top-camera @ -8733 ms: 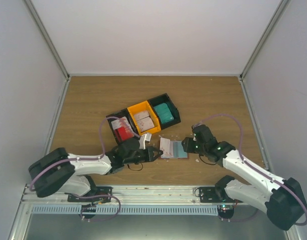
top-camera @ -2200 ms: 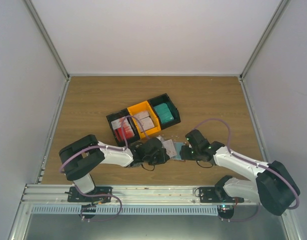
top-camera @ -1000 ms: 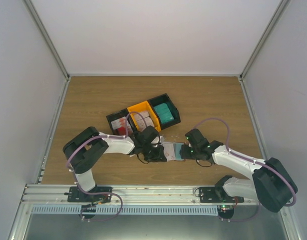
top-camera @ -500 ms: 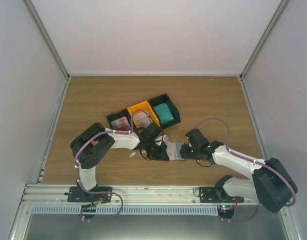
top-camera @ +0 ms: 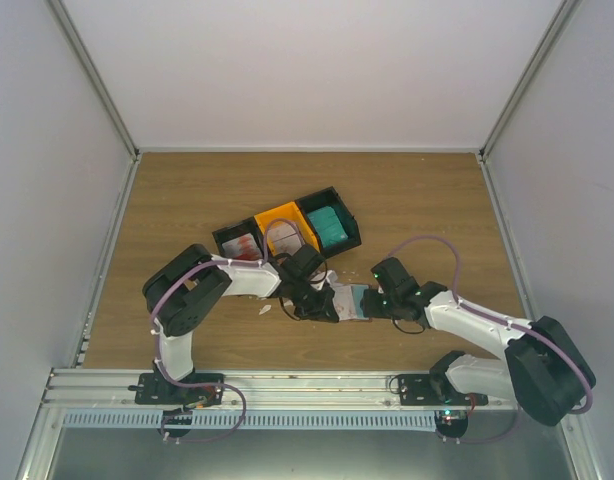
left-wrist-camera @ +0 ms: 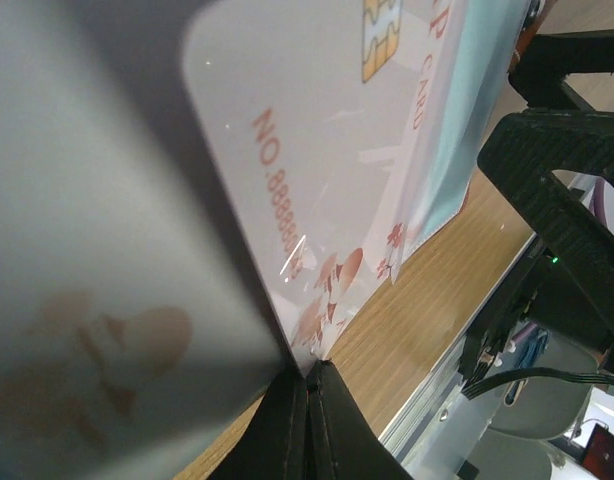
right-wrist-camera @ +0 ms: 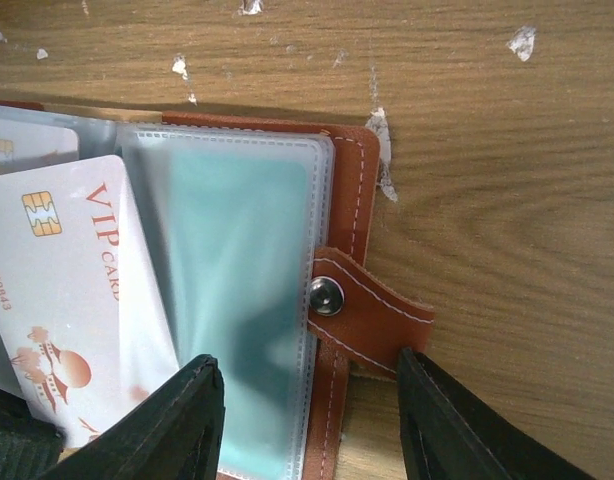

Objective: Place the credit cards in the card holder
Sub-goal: Insert the credit card into the card holder.

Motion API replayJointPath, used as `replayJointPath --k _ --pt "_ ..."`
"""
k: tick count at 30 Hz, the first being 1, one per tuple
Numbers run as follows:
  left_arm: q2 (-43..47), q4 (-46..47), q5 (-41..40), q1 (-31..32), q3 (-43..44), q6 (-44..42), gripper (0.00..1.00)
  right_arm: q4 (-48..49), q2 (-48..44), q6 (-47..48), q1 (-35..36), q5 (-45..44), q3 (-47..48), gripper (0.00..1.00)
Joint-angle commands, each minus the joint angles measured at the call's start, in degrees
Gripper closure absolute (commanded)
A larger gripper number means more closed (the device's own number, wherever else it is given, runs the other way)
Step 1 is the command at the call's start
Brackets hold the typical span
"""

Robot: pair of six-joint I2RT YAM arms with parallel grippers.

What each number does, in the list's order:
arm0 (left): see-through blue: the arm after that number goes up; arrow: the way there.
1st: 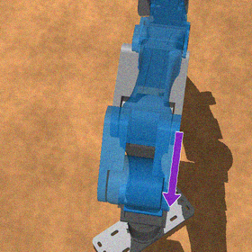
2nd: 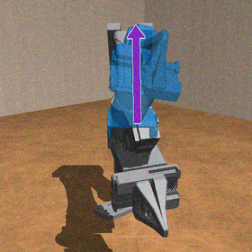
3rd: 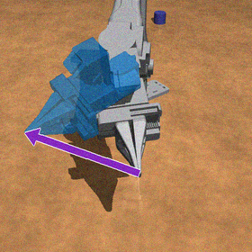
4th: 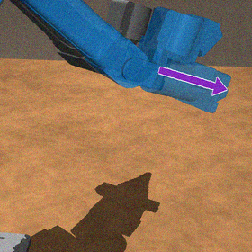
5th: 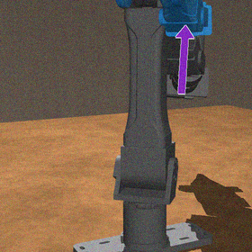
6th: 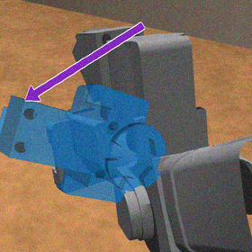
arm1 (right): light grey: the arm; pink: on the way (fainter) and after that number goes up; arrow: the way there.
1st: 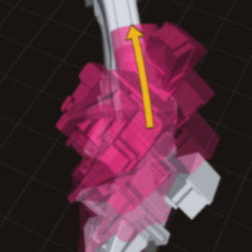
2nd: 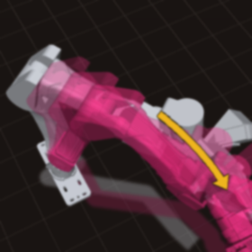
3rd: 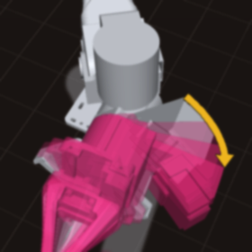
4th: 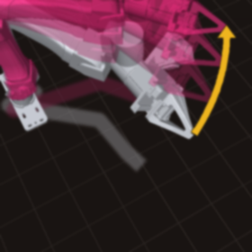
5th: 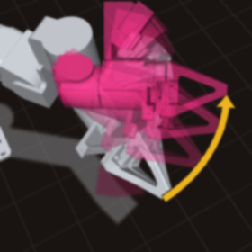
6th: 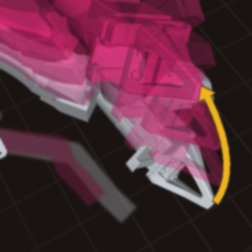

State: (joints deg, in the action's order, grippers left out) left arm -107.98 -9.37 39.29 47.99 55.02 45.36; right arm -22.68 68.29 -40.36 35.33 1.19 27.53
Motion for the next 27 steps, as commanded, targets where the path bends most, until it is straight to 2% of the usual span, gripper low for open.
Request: replayJointPath --k 1,8,14,24,27 --pt "1.76 -2.26 -2.78 -0.17 -1.71 0.18 1.0 1.66 -0.44 3.72 -0.03 -1.1 0.64 0.5" --pt "1.38 -1.86 -2.73 -0.17 -1.01 0.43 1.0 2.7 -0.49 9.16 1.06 -5.0 3.75 0.38" --pt "1.33 -1.72 -2.65 -0.17 -0.45 0.42 1.0 4.0 4.65 11.11 2.02 -4.48 4.32 0.31" --pt "2.09 0.25 -2.06 -0.17 -0.82 1.09 1.0 4.25 9.81 11.4 3.07 -3.18 3.84 0.28" --pt "2.69 1.75 -1.99 -0.17 -1.38 1.6 0.96 3.91 11.04 10.98 3.17 -3.33 4.02 0.28"
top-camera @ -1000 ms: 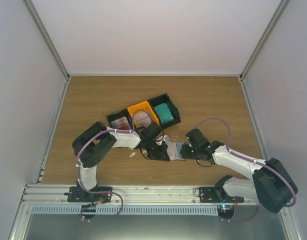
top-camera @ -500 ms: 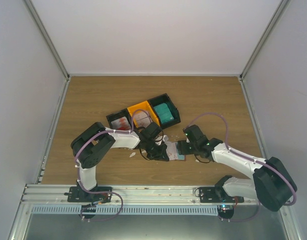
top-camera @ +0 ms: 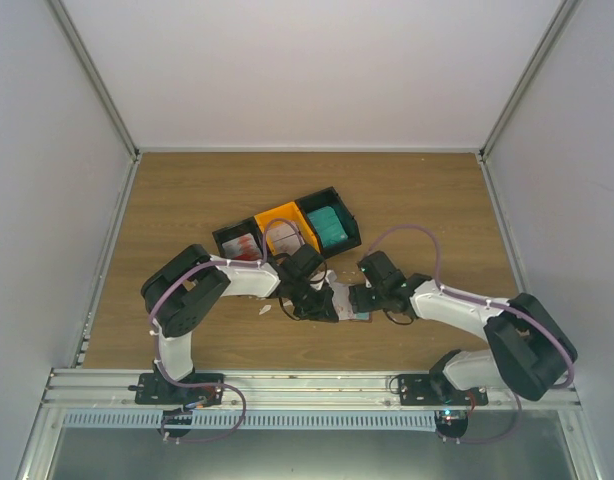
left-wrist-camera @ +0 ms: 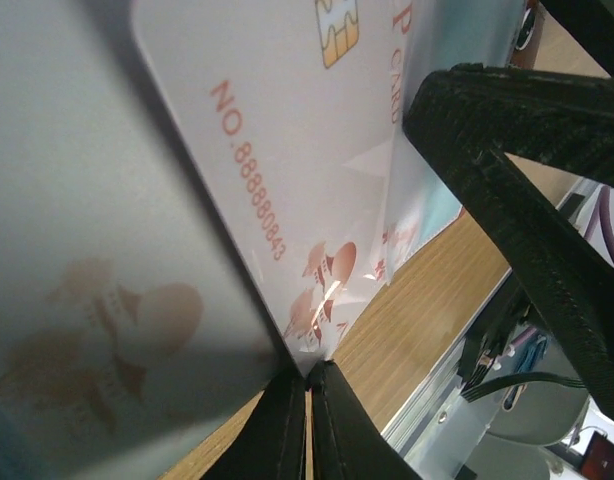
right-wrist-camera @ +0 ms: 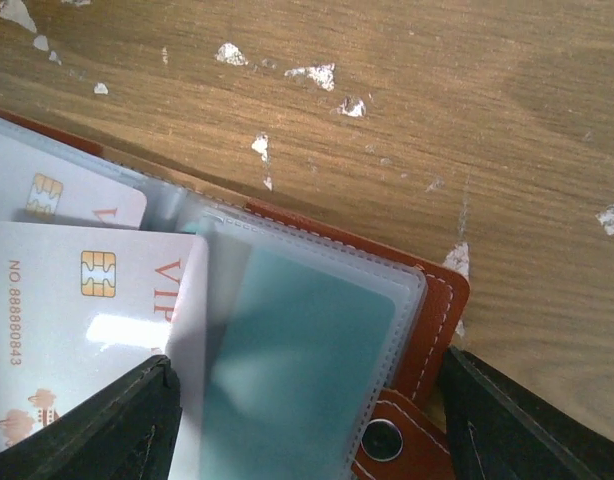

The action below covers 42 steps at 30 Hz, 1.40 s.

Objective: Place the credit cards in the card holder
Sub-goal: Insert the credit card into the card holder.

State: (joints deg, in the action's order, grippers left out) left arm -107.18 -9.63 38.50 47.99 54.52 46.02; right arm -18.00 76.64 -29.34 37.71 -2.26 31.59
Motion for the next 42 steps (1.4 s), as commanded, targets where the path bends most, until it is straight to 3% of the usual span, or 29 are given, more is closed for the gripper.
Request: replayJointPath --k 1,10,28,42 --pt "2.07 2.51 -1.2 -0.17 -0.97 1.06 0.94 -0.8 2.94 -0.09 0.78 0.08 0.04 0.29" --pt "4.17 7.49 -2.44 -0.17 -2.31 3.23 0.78 -0.63 4.16 -0.78 0.85 0.42 -0.22 0.3" --pt "7.62 8.12 -8.35 -0.09 -3.38 3.97 0.74 -0.28 5.2 -1.77 0.9 0.55 -0.39 0.34" --pt "7.67 23.12 -11.28 1.14 -8.38 12.61 0.7 0.51 5.59 -2.58 0.84 1.08 -0.72 0.36"
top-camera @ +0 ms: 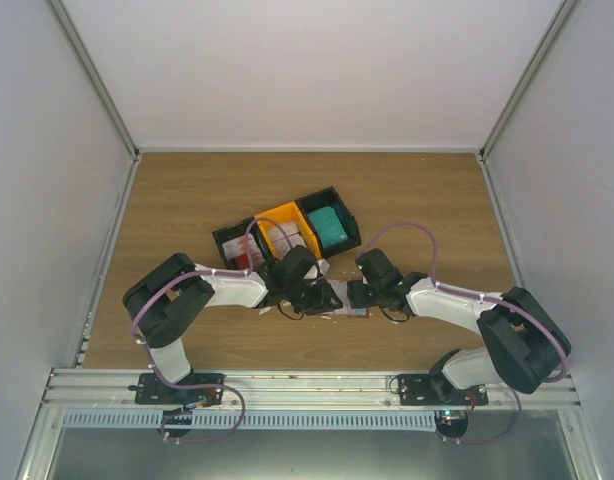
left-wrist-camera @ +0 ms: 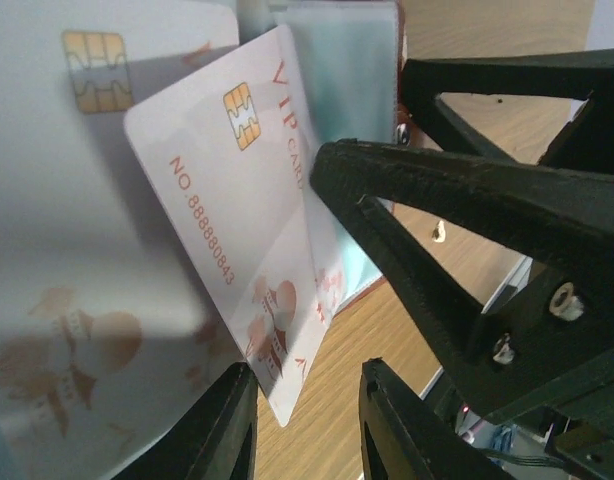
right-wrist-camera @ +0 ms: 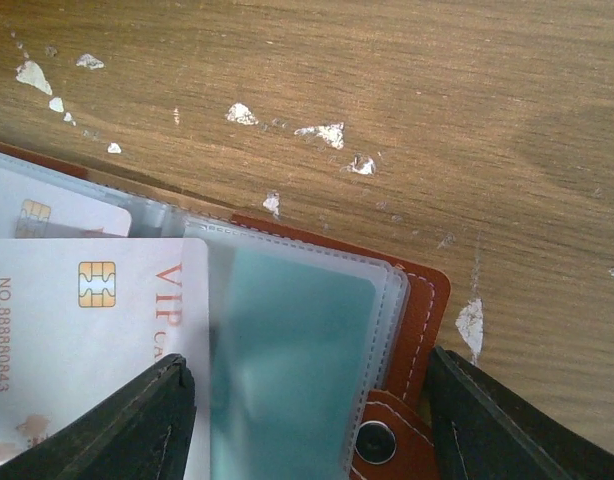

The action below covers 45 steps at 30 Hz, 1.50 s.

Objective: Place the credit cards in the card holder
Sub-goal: Insert the credit card into the card holder.

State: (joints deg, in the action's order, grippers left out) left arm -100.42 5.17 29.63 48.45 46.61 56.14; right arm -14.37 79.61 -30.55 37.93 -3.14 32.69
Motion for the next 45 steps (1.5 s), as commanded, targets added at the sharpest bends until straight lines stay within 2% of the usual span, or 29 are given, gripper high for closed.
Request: replayJointPath --k 1,16,18,20,22,27,34,40,45 --pt "1.13 8.93 -3.08 0.75 -0.85 2.89 0.7 -3.05 2.58 -1.44 0.63 1.95 -1.88 0.36" --pt "0.13 16.95 -8.79 1.83 -3.98 7.94 0.74 -2.17 2.39 -2.2 0.65 2.34 -2.93 0.36" --pt "-0.31 17.04 -9.17 1.91 -3.75 8.03 0.79 -2.04 2.51 -2.36 0.6 2.32 -2.98 0.36" --pt "-0.7 16.67 -9.58 2.0 -3.57 7.97 0.92 -2.3 2.4 -2.54 0.56 2.27 -2.94 0.36" --pt "-1.04 15.27 -9.87 2.09 -3.18 7.43 1.0 -2.54 2.08 -2.83 0.63 2.09 -2.89 0.36" --pt "-0.62 11.58 -9.47 2.18 -2.9 4.84 1.0 -3.63 -0.85 -3.82 0.65 1.79 -2.25 0.36" --pt "-2.06 4.67 -4.19 2.1 -0.23 -0.46 1.0 -3.3 -6.4 -6.04 -0.68 2.07 -2.62 0.32" --pt "-1.42 0.68 -2.34 1.2 0.14 -2.26 1.0 3.81 -9.21 -8.37 -5.92 10.26 -8.46 0.32" --pt "-1.71 -0.66 -1.0 0.3 0.35 -2.92 1.0 3.37 -9.18 -9.57 -7.71 9.97 -9.04 0.32"
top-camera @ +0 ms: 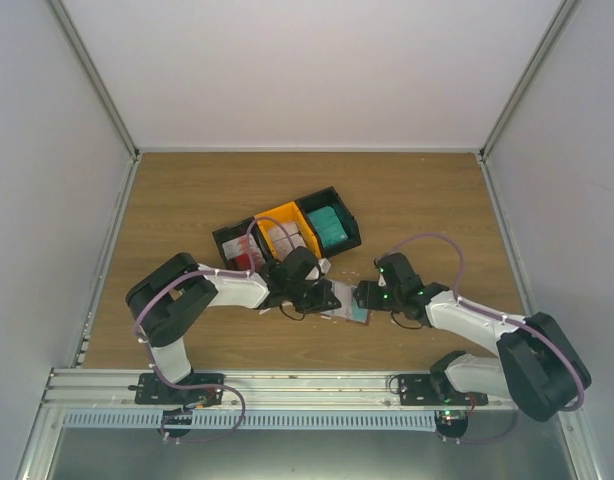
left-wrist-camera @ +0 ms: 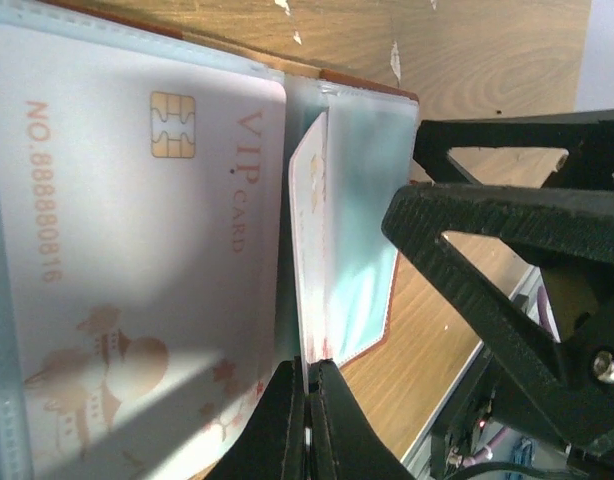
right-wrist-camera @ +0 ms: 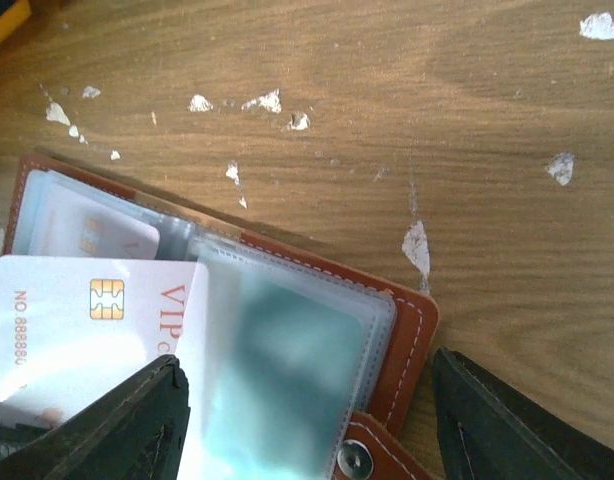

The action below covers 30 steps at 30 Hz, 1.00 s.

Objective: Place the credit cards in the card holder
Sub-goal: Insert the credit card into the card holder.

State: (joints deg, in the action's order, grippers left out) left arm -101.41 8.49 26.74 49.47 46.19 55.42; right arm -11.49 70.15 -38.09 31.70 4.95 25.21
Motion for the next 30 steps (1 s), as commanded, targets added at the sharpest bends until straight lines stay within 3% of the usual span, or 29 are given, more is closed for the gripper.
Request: replayJointPath --k 1,18,24,30 --pt "-1.01 -4.07 2.67 -0.92 0.95 -2.27 1.0 0.63 0.56 -2.03 -1.77 2.3 -1.65 0.33" --pt "-6.82 -2.03 8.8 -1.13 3.64 -3.11 1.0 3.95 4.33 -2.15 -3.12 7.7 -2.06 0.4" --pt "-6.93 1.05 6.49 0.77 2.75 -0.07 0.98 4.55 3.82 -3.09 -3.19 7.54 -2.87 0.4" --pt "-3.29 7.89 -1.3 2.98 -3.08 6.72 0.99 0.43 -1.74 -2.28 -3.14 3.01 -1.36 0.42"
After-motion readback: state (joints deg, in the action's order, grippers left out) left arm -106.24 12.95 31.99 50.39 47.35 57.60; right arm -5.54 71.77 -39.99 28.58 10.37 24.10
